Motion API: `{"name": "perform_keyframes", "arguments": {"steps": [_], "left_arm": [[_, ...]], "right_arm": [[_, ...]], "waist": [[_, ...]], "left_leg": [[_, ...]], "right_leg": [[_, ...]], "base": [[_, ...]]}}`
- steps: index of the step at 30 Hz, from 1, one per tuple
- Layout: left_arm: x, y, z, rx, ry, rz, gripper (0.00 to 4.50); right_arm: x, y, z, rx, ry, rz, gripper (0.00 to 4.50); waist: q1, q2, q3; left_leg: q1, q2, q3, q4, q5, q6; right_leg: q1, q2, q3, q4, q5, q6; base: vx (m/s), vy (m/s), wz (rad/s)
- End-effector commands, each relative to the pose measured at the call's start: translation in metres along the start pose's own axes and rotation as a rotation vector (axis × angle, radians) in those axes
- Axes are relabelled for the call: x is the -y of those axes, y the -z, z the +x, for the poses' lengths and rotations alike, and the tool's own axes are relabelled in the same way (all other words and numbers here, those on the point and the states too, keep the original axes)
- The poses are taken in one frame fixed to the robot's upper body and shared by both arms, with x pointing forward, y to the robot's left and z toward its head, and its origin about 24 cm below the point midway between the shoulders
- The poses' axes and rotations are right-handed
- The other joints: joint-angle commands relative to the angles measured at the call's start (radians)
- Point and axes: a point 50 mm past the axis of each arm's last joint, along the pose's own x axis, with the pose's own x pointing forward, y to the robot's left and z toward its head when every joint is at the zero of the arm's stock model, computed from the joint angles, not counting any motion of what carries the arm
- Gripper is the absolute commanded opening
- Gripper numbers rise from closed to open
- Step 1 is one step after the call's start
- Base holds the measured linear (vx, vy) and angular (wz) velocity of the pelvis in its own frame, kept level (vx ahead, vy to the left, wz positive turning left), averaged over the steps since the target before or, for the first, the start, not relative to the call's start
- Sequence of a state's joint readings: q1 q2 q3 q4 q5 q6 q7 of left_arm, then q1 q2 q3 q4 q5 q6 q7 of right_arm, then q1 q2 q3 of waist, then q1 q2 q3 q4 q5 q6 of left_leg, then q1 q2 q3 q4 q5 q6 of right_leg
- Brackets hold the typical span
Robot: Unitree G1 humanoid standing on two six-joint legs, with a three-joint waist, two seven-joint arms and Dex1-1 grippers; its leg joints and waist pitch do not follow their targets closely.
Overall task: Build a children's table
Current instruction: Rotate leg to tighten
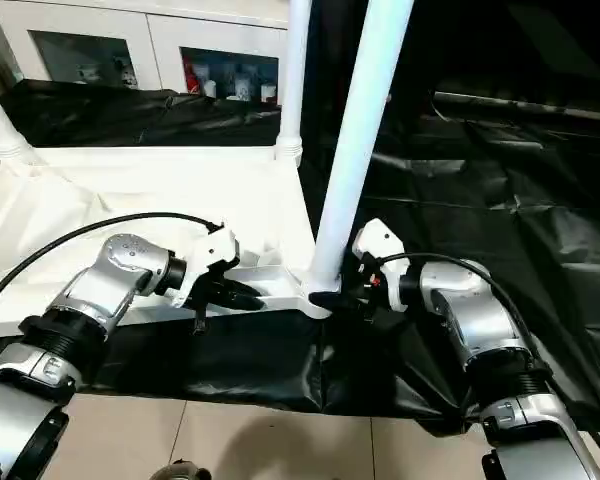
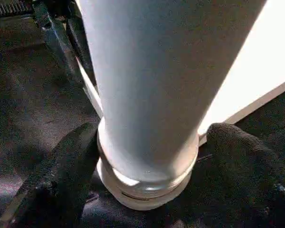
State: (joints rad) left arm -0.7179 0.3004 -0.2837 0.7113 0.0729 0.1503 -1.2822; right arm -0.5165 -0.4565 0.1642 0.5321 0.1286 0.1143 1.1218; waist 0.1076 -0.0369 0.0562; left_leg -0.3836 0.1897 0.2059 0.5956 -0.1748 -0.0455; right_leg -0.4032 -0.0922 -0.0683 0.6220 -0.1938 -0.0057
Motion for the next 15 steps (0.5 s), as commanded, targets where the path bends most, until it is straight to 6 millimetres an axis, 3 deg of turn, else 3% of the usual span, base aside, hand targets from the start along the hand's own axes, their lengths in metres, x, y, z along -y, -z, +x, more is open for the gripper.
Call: {"name": "perform_keyframes", "arguments": {"steps": [1, 10, 15], "left_arm": [[0.0055, -0.0119, 0.0058, 0.087, 0.061, 0.023, 0.00], [0.0062, -0.0101, 0.0049, 0.082, 0.064, 0.018, 0.00], [0.0069, -0.0088, 0.0055, 0.077, 0.069, 0.013, 0.00]], "right_arm": [[0.0014, 0.0011, -0.0009, -0.008, 0.005, -0.005, 3.49], [-0.0009, 0.0030, 0.0014, 0.000, -0.009, 0.008, 2.80], [-0.0034, 0.0070, 0.0022, 0.005, -0.013, 0.028, 2.74]], "waist": [[-0.004, -0.013, -0.069], [-0.005, -0.012, -0.070], [-0.005, -0.009, -0.070]], "left_leg": [[0.021, 0.049, -0.021, -0.062, -0.147, 0.072], [0.020, 0.050, -0.021, -0.062, -0.145, 0.073], [0.021, 0.050, -0.021, -0.061, -0.138, 0.077]], "right_leg": [[0.048, -0.064, 0.047, -0.070, -0.131, -0.248], [0.049, -0.065, 0.047, -0.068, -0.127, -0.249], [0.048, -0.063, 0.046, -0.066, -0.107, -0.257]], "base": [[0.000, 0.000, 0.00], [0.000, 0.000, 0.00], [0.000, 0.000, 0.00]]}}
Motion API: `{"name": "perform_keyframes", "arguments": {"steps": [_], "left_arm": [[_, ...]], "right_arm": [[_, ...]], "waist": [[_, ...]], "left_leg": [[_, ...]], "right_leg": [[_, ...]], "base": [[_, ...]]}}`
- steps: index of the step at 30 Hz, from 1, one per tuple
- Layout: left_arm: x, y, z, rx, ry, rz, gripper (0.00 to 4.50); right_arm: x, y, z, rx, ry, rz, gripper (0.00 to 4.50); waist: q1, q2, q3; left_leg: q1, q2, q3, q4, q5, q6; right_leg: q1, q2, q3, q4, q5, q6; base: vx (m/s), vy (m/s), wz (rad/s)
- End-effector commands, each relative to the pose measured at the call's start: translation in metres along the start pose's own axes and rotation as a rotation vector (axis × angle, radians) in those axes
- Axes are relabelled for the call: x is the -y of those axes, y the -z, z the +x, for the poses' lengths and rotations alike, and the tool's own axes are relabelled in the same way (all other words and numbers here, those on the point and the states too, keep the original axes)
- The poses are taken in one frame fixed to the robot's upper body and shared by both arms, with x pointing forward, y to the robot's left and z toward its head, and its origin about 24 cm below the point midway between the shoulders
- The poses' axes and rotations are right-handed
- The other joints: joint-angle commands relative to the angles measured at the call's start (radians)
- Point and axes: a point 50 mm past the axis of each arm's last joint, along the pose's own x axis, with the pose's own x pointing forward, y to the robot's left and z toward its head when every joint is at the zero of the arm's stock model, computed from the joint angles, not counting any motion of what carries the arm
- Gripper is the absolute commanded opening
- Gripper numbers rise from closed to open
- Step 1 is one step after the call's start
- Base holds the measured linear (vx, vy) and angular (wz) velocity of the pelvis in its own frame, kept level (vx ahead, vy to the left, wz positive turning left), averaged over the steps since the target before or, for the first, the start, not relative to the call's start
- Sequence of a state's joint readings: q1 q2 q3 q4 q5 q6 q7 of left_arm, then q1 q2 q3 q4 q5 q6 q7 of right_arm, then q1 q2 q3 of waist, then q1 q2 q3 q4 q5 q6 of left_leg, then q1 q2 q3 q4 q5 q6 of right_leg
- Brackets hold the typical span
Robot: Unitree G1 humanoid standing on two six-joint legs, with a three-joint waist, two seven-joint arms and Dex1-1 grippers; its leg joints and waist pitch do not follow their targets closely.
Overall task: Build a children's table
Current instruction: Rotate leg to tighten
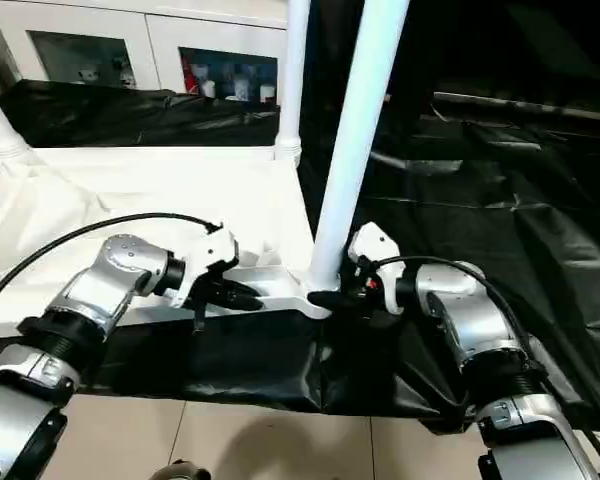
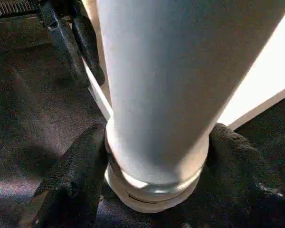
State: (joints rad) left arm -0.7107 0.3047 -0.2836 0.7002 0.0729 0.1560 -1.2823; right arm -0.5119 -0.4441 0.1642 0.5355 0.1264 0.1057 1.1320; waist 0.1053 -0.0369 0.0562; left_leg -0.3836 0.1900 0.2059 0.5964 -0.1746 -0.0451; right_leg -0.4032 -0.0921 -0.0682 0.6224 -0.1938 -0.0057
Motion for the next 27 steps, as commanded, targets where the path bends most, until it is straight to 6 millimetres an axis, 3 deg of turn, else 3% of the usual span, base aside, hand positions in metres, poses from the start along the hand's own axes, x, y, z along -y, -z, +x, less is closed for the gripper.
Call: {"name": "perform_keyframes", "arguments": {"steps": [1, 5, 9, 11, 15, 18, 21, 22, 26, 27], "left_arm": [[0.006, -0.010, 0.006, 0.079, 0.071, 0.015, 0.00], [0.004, -0.010, 0.010, 0.080, 0.024, 0.003, 0.00], [-0.015, -0.016, 0.023, 0.091, -0.256, -0.082, 0.00], [-0.016, -0.019, 0.030, 0.094, -0.300, -0.111, 0.00], [-0.017, -0.030, 0.050, 0.112, -0.397, -0.177, 0.00], [-0.012, -0.040, 0.066, 0.113, -0.403, -0.154, 0.00], [-0.011, -0.042, 0.071, 0.099, -0.403, -0.132, 0.00], [-0.011, -0.042, 0.071, 0.096, -0.400, -0.130, 0.00], [-0.012, -0.032, 0.063, 0.081, -0.373, -0.133, 0.00], [-0.012, -0.026, 0.058, 0.070, -0.363, -0.142, 0.00]], "right_arm": [[-0.001, 0.006, -0.001, 0.000, 0.007, 0.031, 2.74], [0.003, 0.009, 0.001, 0.048, 0.105, 0.078, 2.74], [0.011, 0.022, 0.014, 0.086, 0.425, 0.254, 2.73], [0.010, 0.027, 0.021, 0.082, 0.511, 0.311, 2.73], [0.007, 0.034, 0.039, 0.058, 0.686, 0.415, 2.73], [0.000, 0.027, 0.059, 0.059, 0.678, 0.420, 2.73], [-0.003, 0.022, 0.065, 0.065, 0.661, 0.390, 2.73], [-0.003, 0.020, 0.065, 0.073, 0.655, 0.382, 3.28], [0.000, 0.007, 0.049, 0.137, 0.586, 0.287, 3.54], [0.004, 0.004, 0.040, 0.142, 0.570, 0.265, 3.83]], "waist": [[-0.003, -0.009, -0.071], [-0.005, -0.009, -0.070], [-0.018, -0.010, -0.068], [-0.021, -0.012, -0.067], [-0.024, -0.009, -0.067], [-0.024, -0.011, -0.066], [-0.023, -0.011, -0.066], [-0.023, -0.013, -0.065], [-0.020, -0.013, -0.067], [-0.021, -0.015, -0.067]], "left_leg": [[0.021, 0.050, -0.021, -0.062, -0.139, 0.076], [0.022, 0.049, -0.021, -0.062, -0.148, 0.072], [0.025, 0.046, -0.023, -0.066, -0.186, 0.033], [0.022, 0.045, -0.025, -0.068, -0.187, 0.024], [0.024, 0.043, -0.025, -0.070, -0.196, 0.016], [0.024, 0.042, -0.024, -0.070, -0.200, 0.021], [0.023, 0.041, -0.025, -0.071, -0.203, 0.027], [0.022, 0.041, -0.025, -0.072, -0.209, 0.029], [0.021, 0.042, -0.026, -0.071, -0.205, 0.041], [0.018, 0.042, -0.026, -0.072, -0.199, 0.047]], "right_leg": [[0.048, -0.063, 0.047, -0.066, -0.103, -0.258], [0.048, -0.064, 0.047, -0.068, -0.111, -0.259], [0.043, -0.064, 0.047, -0.077, -0.191, -0.241], [0.046, -0.066, 0.047, -0.081, -0.213, -0.227], [0.041, -0.064, 0.048, -0.086, -0.229, -0.207], [0.041, -0.064, 0.048, -0.090, -0.238, -0.197], [0.043, -0.063, 0.048, -0.091, -0.240, -0.183], [0.044, -0.065, 0.047, -0.093, -0.250, -0.178], [0.046, -0.064, 0.047, -0.091, -0.230, -0.172], [0.048, -0.064, 0.047, -0.090, -0.221, -0.174]], "base": [[0.000, 0.000, 0.00], [0.000, 0.000, 0.00], [0.000, 0.000, 0.00], [0.000, 0.000, 0.00], [0.000, 0.000, 0.00], [0.000, 0.000, 0.00], [0.000, 0.000, 0.00], [0.000, 0.000, 0.00], [0.000, 0.000, 0.00], [0.000, 0.000, 0.00]]}}
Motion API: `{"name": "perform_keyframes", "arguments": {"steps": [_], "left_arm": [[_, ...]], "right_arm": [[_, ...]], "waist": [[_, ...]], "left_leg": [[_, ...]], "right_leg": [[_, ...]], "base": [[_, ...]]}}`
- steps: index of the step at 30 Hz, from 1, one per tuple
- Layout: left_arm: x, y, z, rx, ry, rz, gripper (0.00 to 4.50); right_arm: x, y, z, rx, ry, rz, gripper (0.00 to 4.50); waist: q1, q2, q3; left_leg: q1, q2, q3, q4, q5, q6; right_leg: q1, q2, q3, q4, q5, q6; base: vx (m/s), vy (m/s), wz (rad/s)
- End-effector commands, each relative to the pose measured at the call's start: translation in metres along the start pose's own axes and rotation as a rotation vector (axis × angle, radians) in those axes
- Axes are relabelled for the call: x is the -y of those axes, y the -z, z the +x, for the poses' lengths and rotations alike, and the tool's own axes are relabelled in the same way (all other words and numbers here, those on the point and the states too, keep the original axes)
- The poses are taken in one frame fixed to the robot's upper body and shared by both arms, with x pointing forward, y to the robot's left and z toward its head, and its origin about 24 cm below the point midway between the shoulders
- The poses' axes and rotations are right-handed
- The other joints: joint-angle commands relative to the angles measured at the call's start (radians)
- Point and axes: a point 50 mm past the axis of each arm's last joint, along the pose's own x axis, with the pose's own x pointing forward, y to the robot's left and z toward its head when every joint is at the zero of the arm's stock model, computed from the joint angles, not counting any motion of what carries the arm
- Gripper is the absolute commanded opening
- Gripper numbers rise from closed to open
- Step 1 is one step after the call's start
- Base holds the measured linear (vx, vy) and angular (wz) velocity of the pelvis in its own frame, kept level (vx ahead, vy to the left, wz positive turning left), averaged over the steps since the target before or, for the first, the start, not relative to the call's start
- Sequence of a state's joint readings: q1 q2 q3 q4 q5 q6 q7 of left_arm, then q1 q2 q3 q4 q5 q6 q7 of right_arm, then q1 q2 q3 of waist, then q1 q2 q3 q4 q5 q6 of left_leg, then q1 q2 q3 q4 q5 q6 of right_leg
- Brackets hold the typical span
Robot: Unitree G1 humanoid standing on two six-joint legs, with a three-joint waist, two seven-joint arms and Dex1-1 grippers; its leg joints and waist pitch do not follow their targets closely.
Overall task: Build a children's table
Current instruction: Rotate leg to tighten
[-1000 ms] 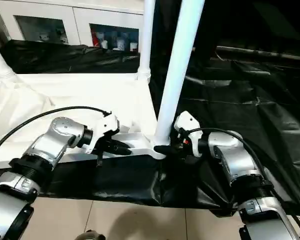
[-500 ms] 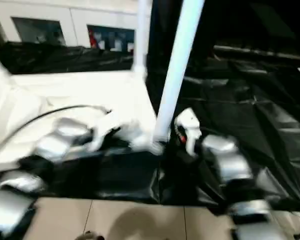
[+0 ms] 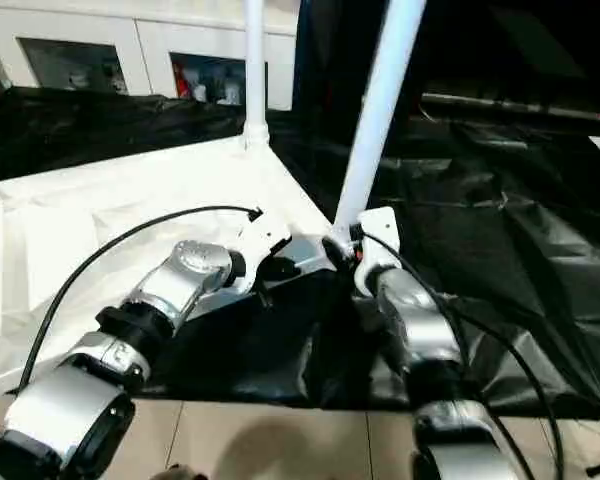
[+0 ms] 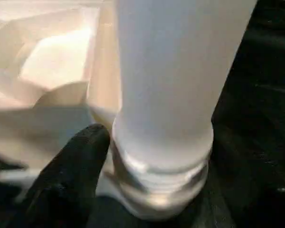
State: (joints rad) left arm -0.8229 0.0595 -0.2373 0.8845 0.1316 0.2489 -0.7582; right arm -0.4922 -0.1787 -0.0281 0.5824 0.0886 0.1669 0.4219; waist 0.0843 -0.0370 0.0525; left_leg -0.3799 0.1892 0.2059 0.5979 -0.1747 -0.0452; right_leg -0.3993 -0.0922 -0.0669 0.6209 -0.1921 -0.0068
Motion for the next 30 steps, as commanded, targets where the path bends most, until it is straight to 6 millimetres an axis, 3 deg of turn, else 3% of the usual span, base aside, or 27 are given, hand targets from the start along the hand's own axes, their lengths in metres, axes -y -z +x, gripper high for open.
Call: {"name": "perform_keyframes", "arguments": {"steps": [1, 6, 10, 12, 15, 18, 20, 23, 27, 30], "left_arm": [[0.001, 0.006, -0.002, 0.033, 0.024, -0.027, 0.00], [-0.002, 0.013, -0.012, 0.021, 0.104, -0.003, 0.00], [0.001, 0.015, -0.026, 0.034, 0.261, 0.066, 0.00], [0.008, 0.019, -0.035, 0.027, 0.397, 0.111, 0.00], [0.012, 0.021, -0.042, 0.005, 0.475, 0.134, 0.00], [0.010, 0.020, -0.047, 0.013, 0.472, 0.131, 0.00], [0.008, 0.021, -0.050, 0.012, 0.469, 0.130, 0.00], [0.007, 0.023, -0.052, 0.007, 0.468, 0.131, 0.00], [0.006, 0.022, -0.054, 0.008, 0.464, 0.128, 0.00], [0.006, 0.022, -0.054, 0.010, 0.461, 0.128, 0.00]], "right_arm": [[-0.010, -0.005, -0.002, 0.002, -0.141, -0.029, 3.83], [0.004, -0.013, -0.015, -0.023, -0.241, -0.146, 4.02], [0.016, -0.020, -0.031, -0.048, -0.368, -0.221, 4.02], [0.018, -0.024, -0.036, -0.048, -0.422, -0.247, 4.02], [0.018, -0.025, -0.039, -0.053, -0.468, -0.254, 4.02], [0.014, -0.022, -0.044, -0.083, -0.550, -0.266, 4.02], [0.011, -0.018, -0.047, -0.109, -0.606, -0.272, 4.02], [0.011, -0.017, -0.047, -0.115, -0.611, -0.280, 4.02], [0.011, -0.015, -0.043, -0.120, -0.598, -0.290, 3.64], [0.010, -0.014, -0.042, -0.121, -0.601, -0.288, 3.30]], "waist": [[0.000, -0.017, -0.063], [-0.003, -0.018, -0.062], [-0.001, -0.013, -0.061], [0.002, -0.019, -0.062], [0.002, -0.010, -0.065], [0.007, -0.011, -0.066], [0.008, -0.016, -0.064], [0.011, -0.014, -0.063], [0.010, -0.014, -0.064], [0.007, -0.014, -0.065]], "left_leg": [[0.012, 0.041, -0.026, -0.072, -0.193, 0.053], [0.014, 0.042, -0.026, -0.070, -0.194, 0.061], [0.015, 0.047, -0.026, -0.071, -0.187, 0.072], [0.016, 0.050, -0.026, -0.071, -0.181, 0.073], [0.017, 0.054, -0.024, -0.071, -0.148, 0.079], [0.021, 0.054, -0.020, -0.067, -0.123, 0.093], [0.019, 0.053, -0.019, -0.068, -0.131, 0.091], [0.018, 0.052, -0.020, -0.068, -0.145, 0.082], [0.019, 0.052, -0.021, -0.069, -0.159, 0.064], [0.018, 0.051, -0.020, -0.067, -0.146, 0.068]], "right_leg": [[0.047, -0.063, 0.045, -0.088, -0.219, -0.171], [0.045, -0.065, 0.044, -0.094, -0.255, -0.174], [0.042, -0.064, 0.046, -0.089, -0.234, -0.190], [0.042, -0.066, 0.046, -0.085, -0.221, -0.201], [0.041, -0.062, 0.046, -0.072, -0.130, -0.233], [0.041, -0.061, 0.045, -0.064, -0.058, -0.267], [0.043, -0.063, 0.046, -0.066, -0.074, -0.264], [0.044, -0.067, 0.047, -0.070, -0.108, -0.252], [0.043, -0.067, 0.047, -0.072, -0.141, -0.238], [0.043, -0.065, 0.047, -0.069, -0.112, -0.244]], "base": [[0.000, 0.000, 0.00], [0.000, 0.000, 0.00], [0.000, 0.000, 0.00], [0.000, 0.000, 0.00], [0.000, 0.000, 0.00], [0.000, 0.000, 0.00], [0.000, 0.000, 0.00], [0.000, 0.000, 0.00], [0.000, 0.000, 0.00], [0.000, 0.000, 0.00]]}}
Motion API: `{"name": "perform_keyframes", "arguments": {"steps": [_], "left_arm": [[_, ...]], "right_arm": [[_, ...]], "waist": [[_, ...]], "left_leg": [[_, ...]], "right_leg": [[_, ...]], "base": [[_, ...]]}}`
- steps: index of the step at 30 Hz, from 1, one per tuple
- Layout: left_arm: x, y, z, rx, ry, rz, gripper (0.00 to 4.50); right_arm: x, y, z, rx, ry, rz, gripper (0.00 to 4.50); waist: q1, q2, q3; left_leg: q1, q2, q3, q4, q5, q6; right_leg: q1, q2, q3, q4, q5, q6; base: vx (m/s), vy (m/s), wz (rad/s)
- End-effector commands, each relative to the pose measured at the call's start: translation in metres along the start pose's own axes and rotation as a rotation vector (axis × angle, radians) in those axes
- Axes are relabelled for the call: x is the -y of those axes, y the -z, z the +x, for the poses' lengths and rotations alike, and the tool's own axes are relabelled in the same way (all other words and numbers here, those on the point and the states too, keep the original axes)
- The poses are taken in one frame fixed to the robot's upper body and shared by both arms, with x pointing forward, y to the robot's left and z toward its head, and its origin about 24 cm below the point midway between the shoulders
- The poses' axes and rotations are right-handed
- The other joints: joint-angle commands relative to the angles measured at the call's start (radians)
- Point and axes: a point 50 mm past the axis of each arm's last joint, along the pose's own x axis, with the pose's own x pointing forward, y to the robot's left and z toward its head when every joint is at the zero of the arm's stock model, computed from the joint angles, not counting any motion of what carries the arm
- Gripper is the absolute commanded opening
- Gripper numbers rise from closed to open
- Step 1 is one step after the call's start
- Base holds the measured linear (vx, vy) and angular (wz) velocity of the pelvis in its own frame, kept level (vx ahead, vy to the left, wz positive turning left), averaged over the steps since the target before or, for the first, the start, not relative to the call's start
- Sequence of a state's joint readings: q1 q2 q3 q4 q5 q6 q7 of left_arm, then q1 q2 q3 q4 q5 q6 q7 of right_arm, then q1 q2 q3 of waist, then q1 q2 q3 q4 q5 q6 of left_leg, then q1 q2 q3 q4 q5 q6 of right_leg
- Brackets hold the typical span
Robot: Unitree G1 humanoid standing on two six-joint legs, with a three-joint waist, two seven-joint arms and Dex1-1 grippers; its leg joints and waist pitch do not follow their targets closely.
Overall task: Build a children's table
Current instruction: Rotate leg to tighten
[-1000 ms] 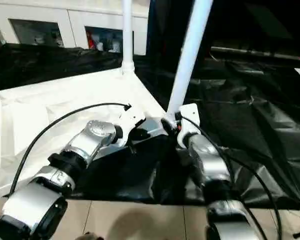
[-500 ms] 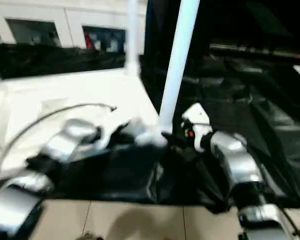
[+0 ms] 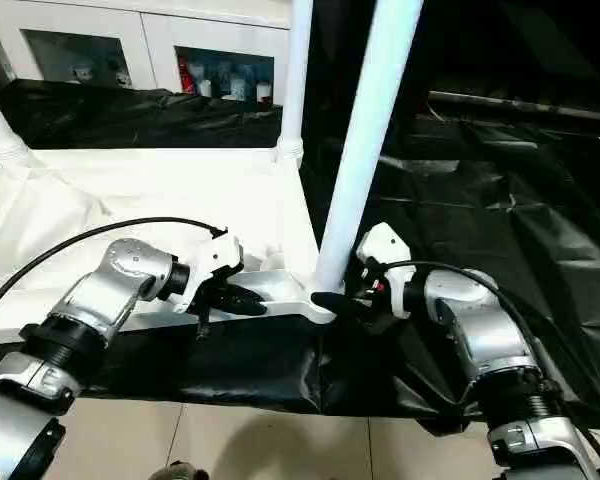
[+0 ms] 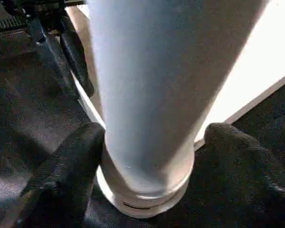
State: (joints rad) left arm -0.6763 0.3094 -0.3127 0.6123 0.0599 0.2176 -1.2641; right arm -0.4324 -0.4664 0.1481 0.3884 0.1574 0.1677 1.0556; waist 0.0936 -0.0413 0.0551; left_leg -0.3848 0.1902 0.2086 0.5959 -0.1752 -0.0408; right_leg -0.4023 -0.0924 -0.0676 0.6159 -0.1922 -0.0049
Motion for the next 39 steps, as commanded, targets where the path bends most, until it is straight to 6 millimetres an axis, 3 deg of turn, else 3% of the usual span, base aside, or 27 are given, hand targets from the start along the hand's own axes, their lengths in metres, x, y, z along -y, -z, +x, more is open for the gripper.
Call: {"name": "perform_keyframes", "arguments": {"steps": [1, 8, 23, 27, 30, 33, 35, 36, 39], "left_arm": [[0.006, -0.007, 0.006, 0.044, 0.074, 0.016, 0.00], [0.006, -0.007, 0.006, 0.046, 0.075, 0.012, 0.00], [0.002, -0.006, 0.010, 0.052, 0.023, -0.019, 0.00], [-0.001, -0.008, 0.014, 0.064, -0.024, -0.046, 0.00], [-0.006, -0.011, 0.022, 0.062, -0.103, -0.074, 0.00], [-0.015, -0.017, 0.036, 0.051, -0.256, -0.138, 0.00], [-0.019, -0.021, 0.042, 0.062, -0.325, -0.174, 0.00], [-0.021, -0.026, 0.048, 0.076, -0.382, -0.198, 0.00], [-0.023, -0.036, 0.058, 0.105, -0.441, -0.216, 0.00]], "right_arm": [[0.003, 0.003, 0.000, -0.028, 0.013, -0.006, 3.30], [0.000, 0.008, 0.003, -0.036, -0.006, -0.009, 2.73], [-0.001, 0.023, 0.008, 0.005, 0.061, 0.133, 2.56], [-0.004, 0.034, 0.016, 0.017, 0.143, 0.208, 2.56], [-0.001, 0.040, 0.025, 0.021, 0.297, 0.267, 2.56], [0.009, 0.044, 0.037, -0.005, 0.545, 0.345, 2.54], [0.012, 0.043, 0.043, -0.002, 0.614, 0.373, 2.54], [0.013, 0.040, 0.049, 0.009, 0.664, 0.410, 2.54], [0.013, 0.033, 0.063, 0.031, 0.710, 0.469, 2.54]], "waist": [[-0.002, -0.010, -0.068], [-0.004, -0.010, -0.069], [-0.008, -0.009, -0.068], [-0.013, -0.007, -0.062], [-0.018, -0.003, -0.056], [-0.036, -0.002, -0.052], [-0.043, 0.002, -0.053], [-0.051, -0.002, -0.053], [-0.055, 0.001, -0.056]], "left_leg": [[0.023, 0.050, -0.023, -0.065, -0.146, 0.064], [0.023, 0.050, -0.024, -0.064, -0.147, 0.066], [0.023, 0.049, -0.024, -0.065, -0.161, 0.063], [0.028, 0.049, -0.028, -0.073, -0.241, 0.020], [0.035, 0.047, -0.033, -0.078, -0.311, -0.015], [0.043, 0.046, -0.041, -0.082, -0.390, -0.049], [0.045, 0.045, -0.046, -0.084, -0.414, -0.055], [0.042, 0.042, -0.047, -0.084, -0.426, -0.055], [0.044, 0.041, -0.048, -0.084, -0.424, -0.045]], "right_leg": [[0.046, -0.065, 0.048, -0.064, -0.112, -0.246], [0.048, -0.064, 0.048, -0.064, -0.111, -0.248], [0.046, -0.063, 0.047, -0.065, -0.124, -0.252], [0.043, -0.065, 0.046, -0.081, -0.249, -0.220], [0.036, -0.069, 0.045, -0.095, -0.367, -0.189], [0.030, -0.069, 0.039, -0.108, -0.484, -0.157], [0.031, -0.070, 0.037, -0.115, -0.507, -0.143], [0.030, -0.068, 0.034, -0.120, -0.522, -0.132], [0.029, -0.068, 0.034, -0.123, -0.493, -0.135]], "base": [[0.000, 0.000, 0.00], [0.000, 0.000, 0.00], [0.000, 0.000, 0.00], [0.000, 0.000, 0.00], [0.000, 0.000, 0.00], [0.000, 0.000, 0.00], [0.000, 0.000, 0.00], [0.000, 0.000, 0.00], [0.000, 0.000, 0.00]]}}
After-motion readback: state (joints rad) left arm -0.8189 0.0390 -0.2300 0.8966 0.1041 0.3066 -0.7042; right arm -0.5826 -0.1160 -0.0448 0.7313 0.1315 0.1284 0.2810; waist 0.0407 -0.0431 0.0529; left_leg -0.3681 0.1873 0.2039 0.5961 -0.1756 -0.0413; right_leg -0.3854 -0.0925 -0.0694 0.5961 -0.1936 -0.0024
